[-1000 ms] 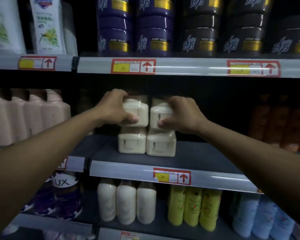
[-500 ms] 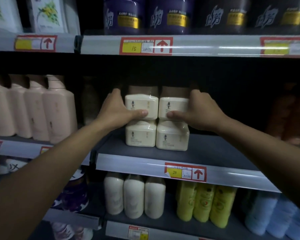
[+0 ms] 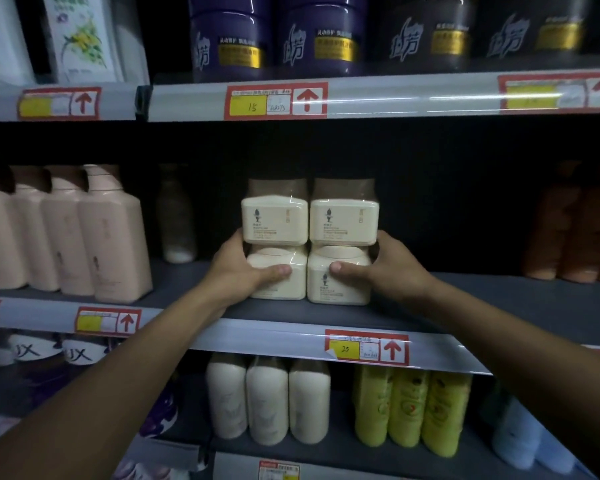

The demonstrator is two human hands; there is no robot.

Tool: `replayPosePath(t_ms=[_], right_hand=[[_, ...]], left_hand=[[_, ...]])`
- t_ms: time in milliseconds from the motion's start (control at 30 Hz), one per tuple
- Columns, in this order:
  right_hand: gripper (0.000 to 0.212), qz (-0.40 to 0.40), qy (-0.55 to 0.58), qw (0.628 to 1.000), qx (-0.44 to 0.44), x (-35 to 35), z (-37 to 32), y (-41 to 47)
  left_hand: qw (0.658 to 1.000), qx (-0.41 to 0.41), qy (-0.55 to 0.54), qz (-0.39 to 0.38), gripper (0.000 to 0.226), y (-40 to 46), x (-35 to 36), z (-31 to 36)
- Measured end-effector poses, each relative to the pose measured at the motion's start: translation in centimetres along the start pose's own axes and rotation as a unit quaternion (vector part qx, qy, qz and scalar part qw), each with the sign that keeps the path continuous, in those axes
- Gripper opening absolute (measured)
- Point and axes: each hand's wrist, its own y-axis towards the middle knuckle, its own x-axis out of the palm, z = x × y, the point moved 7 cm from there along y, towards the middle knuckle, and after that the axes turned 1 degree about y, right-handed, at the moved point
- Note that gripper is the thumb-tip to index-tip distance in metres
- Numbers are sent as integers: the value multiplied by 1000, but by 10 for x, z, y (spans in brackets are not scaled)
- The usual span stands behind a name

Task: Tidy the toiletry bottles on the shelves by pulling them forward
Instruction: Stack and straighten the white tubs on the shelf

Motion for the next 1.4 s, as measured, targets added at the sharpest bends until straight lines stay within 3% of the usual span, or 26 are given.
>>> replayPosePath(t_ms=[200,467,633,867,1400], right_hand=[[111,-11,4,1000,-18,-8,-3,-8],[78,-34,11,999,-25,-23,-3,-24],[95,-11,8,999,-49,-29,-5,-30],[57,18,1,997,-80,-26,-7,-29],[57,66,-36,992,-99,-27,-7,-28]], left_hand=[[1000,2,-2,0,98,-3,5,0],[1000,14,-3,-16,100,-14,21,12],[997,6,-71,-38,83,-25,28,27],[992,29,-116,-25,63,-25,29,36],[992,36,-118,9,58,-18,26,31]])
